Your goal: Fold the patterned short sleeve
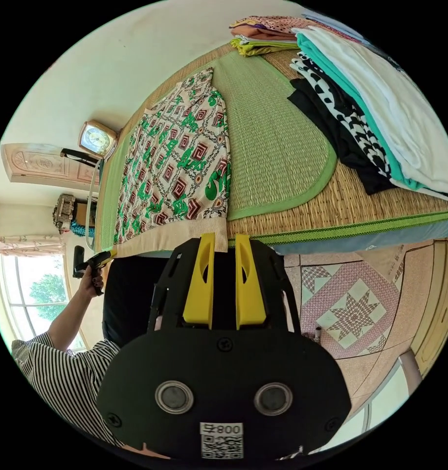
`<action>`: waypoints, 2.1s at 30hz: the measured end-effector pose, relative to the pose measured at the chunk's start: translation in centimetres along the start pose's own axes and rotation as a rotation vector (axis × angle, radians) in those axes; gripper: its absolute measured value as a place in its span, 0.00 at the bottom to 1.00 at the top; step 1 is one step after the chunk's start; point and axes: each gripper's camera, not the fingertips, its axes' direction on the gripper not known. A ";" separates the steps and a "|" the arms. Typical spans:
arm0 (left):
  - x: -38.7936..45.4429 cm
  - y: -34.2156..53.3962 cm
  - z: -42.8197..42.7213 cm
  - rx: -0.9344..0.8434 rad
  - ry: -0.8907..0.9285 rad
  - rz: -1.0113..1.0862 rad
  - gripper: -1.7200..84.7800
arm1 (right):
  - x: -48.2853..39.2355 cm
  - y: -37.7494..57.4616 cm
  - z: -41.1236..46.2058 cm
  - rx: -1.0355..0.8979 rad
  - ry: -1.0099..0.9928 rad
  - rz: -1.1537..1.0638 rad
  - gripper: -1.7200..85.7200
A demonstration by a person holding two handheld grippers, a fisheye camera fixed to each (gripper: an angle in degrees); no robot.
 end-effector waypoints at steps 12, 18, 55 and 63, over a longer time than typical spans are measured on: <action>-1.1 4.1 -0.5 0.014 0.002 -0.006 0.04 | -2.5 2.0 -0.4 -0.029 0.129 -0.042 0.04; -1.6 6.7 -2.1 0.061 0.061 0.008 0.04 | -0.8 3.8 -2.8 -0.006 -0.034 -0.029 0.02; -1.5 21.7 -13.1 0.148 0.319 0.065 0.04 | 1.9 17.9 -17.5 -0.016 -0.324 -0.114 0.02; 1.2 15.7 -14.8 0.195 0.366 0.103 0.04 | 1.3 12.9 -18.9 0.066 -0.375 -0.134 0.02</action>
